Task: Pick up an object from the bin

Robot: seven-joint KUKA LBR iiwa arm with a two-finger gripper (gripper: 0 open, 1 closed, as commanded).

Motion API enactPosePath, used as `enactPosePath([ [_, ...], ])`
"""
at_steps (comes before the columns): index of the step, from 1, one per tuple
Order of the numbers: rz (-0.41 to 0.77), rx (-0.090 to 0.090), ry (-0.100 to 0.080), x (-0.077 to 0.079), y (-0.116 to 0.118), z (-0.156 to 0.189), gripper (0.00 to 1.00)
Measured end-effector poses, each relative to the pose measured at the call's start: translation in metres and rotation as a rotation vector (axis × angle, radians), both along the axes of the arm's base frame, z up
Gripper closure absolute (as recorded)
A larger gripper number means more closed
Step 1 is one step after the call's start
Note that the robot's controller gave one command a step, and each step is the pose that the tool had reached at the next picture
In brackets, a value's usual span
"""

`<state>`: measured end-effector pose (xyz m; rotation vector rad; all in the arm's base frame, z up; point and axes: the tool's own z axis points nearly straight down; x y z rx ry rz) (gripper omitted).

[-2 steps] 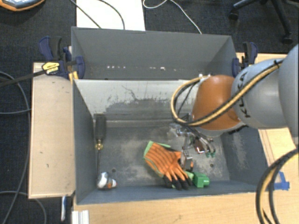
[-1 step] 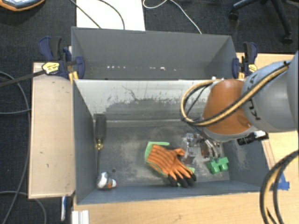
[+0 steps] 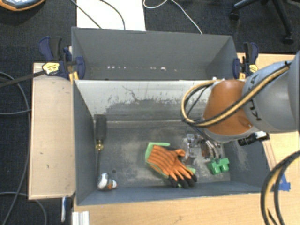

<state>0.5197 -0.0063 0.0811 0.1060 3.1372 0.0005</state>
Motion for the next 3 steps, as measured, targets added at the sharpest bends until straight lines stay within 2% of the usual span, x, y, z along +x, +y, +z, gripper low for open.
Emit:
enactPosePath([
  [1, -0.014, 0.000, 0.002, -0.002, 0.010, 0.093, 1.00],
  [2, 0.015, -0.001, -0.013, 0.040, 0.000, 0.171, 1.00],
  [3, -0.022, 0.002, -0.006, 0.044, 0.047, 0.075, 1.00],
])
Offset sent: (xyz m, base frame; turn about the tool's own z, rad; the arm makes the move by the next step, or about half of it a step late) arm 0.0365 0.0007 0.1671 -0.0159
